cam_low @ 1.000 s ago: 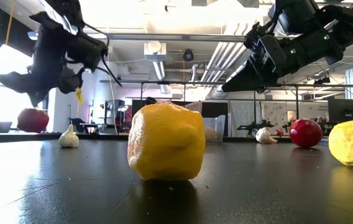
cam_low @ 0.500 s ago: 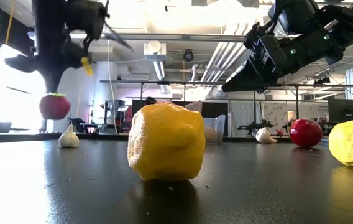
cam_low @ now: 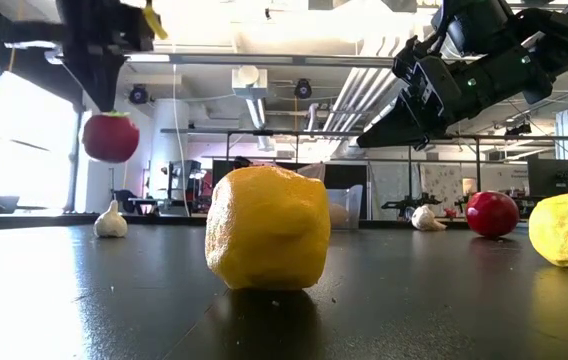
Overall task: Sort produce into baskets
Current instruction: Put the left tomato into the dark green bin
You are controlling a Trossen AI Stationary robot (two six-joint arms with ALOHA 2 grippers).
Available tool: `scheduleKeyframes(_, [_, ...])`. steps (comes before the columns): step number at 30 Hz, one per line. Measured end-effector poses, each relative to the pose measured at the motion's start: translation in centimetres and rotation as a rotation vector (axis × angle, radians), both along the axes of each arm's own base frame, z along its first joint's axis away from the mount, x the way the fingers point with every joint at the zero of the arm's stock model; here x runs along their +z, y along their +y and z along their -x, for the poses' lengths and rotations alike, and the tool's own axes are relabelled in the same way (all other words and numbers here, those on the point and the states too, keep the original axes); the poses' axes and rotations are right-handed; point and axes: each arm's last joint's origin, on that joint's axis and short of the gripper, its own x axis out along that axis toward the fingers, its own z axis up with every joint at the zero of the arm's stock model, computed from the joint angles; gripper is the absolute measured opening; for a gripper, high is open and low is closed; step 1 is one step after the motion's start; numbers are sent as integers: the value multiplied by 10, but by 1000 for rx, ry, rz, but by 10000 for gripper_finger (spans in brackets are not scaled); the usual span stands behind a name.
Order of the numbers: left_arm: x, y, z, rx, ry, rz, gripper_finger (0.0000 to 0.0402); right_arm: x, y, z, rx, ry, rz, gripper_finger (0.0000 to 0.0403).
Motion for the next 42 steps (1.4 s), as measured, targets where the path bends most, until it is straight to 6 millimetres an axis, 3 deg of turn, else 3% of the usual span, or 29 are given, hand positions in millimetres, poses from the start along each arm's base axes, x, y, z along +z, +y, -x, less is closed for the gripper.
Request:
scheduleKeyframes(13, [14, -49, 4, -86, -107, 92, 0, 0, 0, 0, 0, 0, 1, 0])
scheduleKeyframes(32, [15, -113, 35, -106, -200, 200, 0, 1, 0, -1, -4, -16, 0, 0])
scheduleKeyframes(42, [43, -147, 55, -66, -279, 420, 0, 3, 0, -1, -7, -33, 1, 0])
